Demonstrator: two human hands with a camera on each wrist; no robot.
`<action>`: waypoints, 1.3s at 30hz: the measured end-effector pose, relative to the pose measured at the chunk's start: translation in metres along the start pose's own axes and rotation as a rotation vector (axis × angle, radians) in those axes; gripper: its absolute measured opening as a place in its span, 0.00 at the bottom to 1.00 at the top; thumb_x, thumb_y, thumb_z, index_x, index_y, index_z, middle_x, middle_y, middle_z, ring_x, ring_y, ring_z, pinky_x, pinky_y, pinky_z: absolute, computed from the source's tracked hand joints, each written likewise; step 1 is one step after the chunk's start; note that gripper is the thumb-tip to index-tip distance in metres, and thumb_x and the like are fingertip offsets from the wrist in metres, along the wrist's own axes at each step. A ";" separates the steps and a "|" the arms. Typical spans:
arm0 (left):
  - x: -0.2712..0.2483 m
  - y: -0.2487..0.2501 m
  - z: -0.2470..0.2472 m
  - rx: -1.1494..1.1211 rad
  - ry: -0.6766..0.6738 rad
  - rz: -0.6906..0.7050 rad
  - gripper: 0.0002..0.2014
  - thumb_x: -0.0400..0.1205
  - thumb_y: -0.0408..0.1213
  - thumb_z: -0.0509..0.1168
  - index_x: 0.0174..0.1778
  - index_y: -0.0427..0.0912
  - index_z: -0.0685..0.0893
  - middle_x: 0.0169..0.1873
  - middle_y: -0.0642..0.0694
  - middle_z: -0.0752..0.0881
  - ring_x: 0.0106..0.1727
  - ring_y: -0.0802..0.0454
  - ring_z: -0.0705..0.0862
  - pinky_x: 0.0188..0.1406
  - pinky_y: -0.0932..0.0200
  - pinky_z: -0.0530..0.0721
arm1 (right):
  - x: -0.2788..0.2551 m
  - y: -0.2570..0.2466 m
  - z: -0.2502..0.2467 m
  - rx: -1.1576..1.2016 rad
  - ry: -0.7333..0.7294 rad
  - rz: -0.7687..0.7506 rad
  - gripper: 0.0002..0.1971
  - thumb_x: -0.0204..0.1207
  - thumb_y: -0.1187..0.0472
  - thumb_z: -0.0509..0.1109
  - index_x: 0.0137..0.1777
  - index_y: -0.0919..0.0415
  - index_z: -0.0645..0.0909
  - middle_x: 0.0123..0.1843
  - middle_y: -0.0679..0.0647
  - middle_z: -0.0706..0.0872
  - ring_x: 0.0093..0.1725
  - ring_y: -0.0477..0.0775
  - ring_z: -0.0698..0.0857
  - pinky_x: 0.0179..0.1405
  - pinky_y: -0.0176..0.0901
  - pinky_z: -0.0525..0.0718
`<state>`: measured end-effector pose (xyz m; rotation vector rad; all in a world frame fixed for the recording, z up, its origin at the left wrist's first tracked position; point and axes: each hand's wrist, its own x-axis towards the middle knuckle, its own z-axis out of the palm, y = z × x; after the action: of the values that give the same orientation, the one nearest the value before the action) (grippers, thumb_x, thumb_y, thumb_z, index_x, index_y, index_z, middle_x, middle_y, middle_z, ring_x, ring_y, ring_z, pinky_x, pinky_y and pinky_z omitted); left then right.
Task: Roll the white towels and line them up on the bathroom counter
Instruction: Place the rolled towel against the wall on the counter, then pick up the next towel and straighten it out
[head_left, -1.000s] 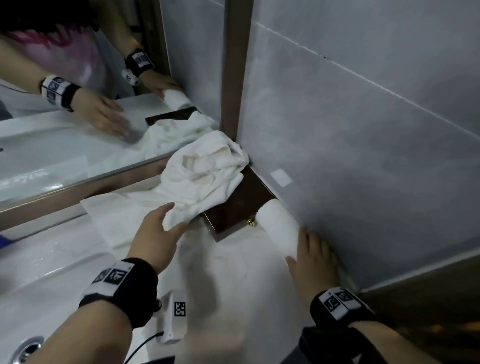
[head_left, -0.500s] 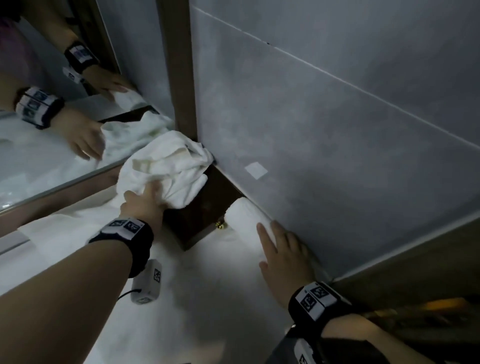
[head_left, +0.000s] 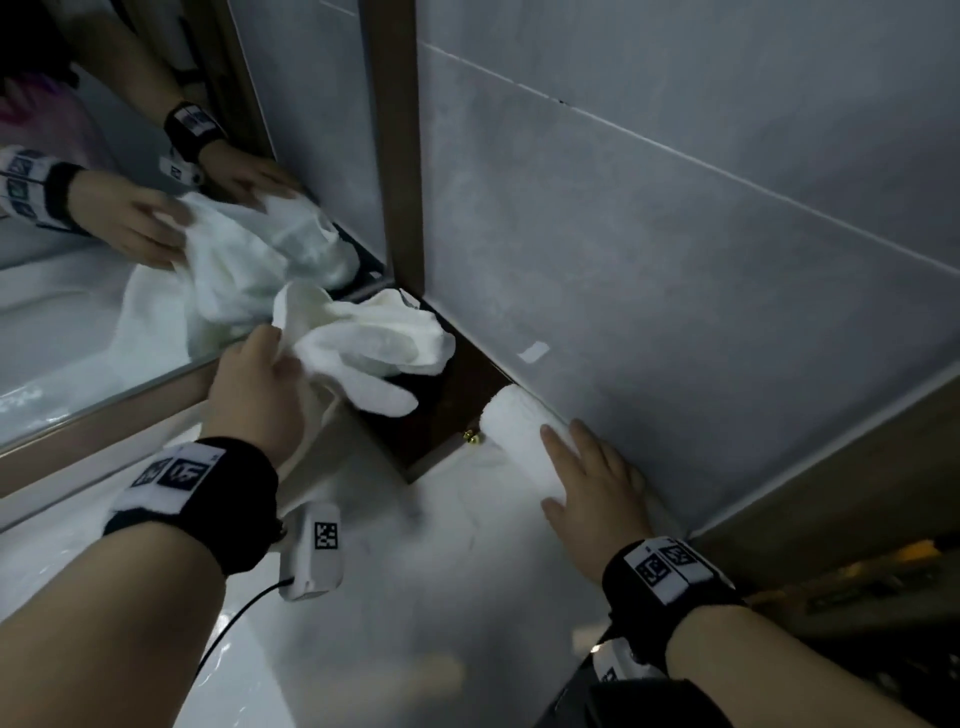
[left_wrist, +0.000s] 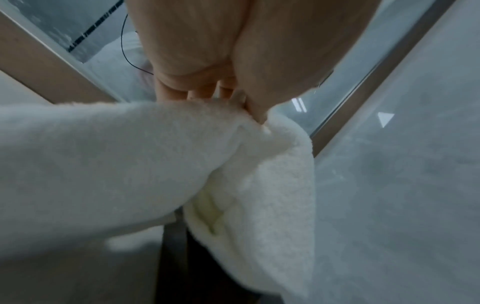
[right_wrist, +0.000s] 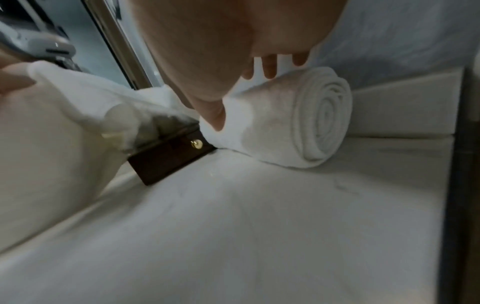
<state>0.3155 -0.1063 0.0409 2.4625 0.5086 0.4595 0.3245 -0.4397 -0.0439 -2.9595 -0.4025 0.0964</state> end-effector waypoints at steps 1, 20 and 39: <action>-0.006 -0.001 -0.009 -0.031 0.023 0.004 0.05 0.84 0.31 0.60 0.54 0.35 0.76 0.50 0.28 0.81 0.52 0.31 0.80 0.47 0.47 0.73 | -0.003 -0.005 -0.004 0.024 0.007 0.007 0.39 0.77 0.46 0.63 0.82 0.36 0.43 0.85 0.47 0.45 0.82 0.55 0.50 0.78 0.59 0.56; -0.169 0.002 -0.123 -0.837 -0.163 0.178 0.10 0.80 0.51 0.62 0.56 0.60 0.83 0.49 0.50 0.88 0.49 0.48 0.87 0.45 0.41 0.82 | -0.167 -0.092 -0.040 0.970 0.013 0.052 0.40 0.70 0.46 0.77 0.78 0.30 0.58 0.73 0.32 0.71 0.64 0.34 0.76 0.64 0.42 0.79; -0.253 0.089 -0.094 -1.148 -0.641 0.376 0.07 0.84 0.44 0.63 0.54 0.50 0.84 0.44 0.50 0.88 0.40 0.58 0.87 0.35 0.64 0.84 | -0.276 -0.018 -0.089 1.397 0.407 0.159 0.20 0.84 0.68 0.59 0.63 0.42 0.82 0.53 0.49 0.90 0.49 0.52 0.90 0.48 0.48 0.89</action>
<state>0.0783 -0.2442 0.1140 1.4174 -0.4153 0.0249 0.0619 -0.5101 0.0585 -1.5571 0.0141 -0.1515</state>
